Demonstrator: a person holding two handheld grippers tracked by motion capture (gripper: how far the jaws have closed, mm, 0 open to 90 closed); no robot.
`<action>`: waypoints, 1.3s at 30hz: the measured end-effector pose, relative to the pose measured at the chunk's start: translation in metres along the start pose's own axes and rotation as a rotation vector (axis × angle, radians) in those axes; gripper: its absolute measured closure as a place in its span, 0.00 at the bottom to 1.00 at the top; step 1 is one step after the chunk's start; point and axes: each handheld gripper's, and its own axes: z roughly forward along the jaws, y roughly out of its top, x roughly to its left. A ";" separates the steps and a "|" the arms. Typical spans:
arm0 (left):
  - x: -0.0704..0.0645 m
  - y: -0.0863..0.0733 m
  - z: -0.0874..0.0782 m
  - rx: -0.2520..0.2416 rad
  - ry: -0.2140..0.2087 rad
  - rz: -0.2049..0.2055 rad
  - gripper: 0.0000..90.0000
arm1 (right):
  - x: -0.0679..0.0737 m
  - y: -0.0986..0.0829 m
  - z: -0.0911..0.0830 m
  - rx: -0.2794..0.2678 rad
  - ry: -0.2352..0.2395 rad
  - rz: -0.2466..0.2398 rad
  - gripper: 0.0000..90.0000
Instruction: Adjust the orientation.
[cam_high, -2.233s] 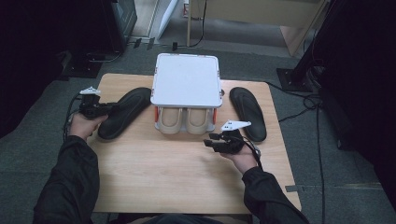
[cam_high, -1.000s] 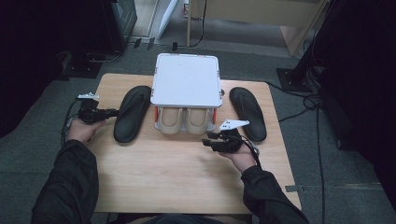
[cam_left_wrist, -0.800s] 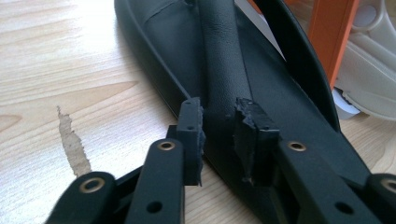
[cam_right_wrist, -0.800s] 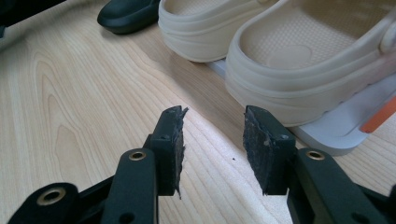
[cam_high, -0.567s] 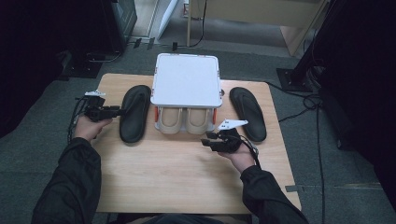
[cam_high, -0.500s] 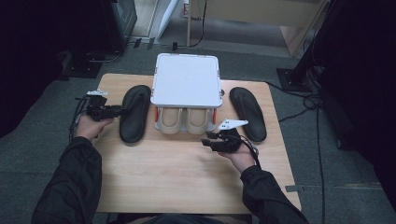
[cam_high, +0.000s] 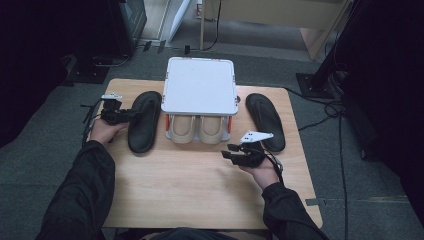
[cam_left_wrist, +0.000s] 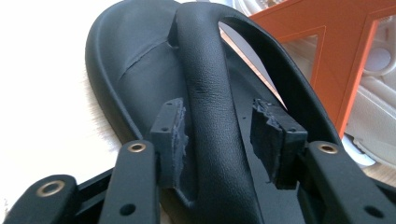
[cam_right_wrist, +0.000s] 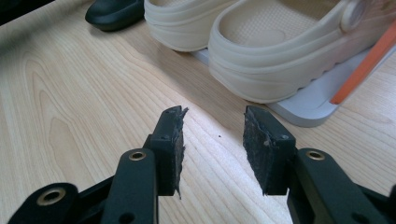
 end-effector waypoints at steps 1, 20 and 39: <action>0.000 0.002 0.003 0.037 0.000 0.005 0.62 | 0.000 0.000 -0.001 -0.002 -0.003 0.000 0.65; 0.001 0.006 0.004 0.030 0.008 -0.031 0.75 | -0.002 -0.003 -0.002 -0.002 -0.008 0.003 0.65; -0.004 0.010 -0.024 -0.034 0.040 -0.088 0.76 | -0.002 0.003 0.004 -0.001 0.010 -0.006 0.65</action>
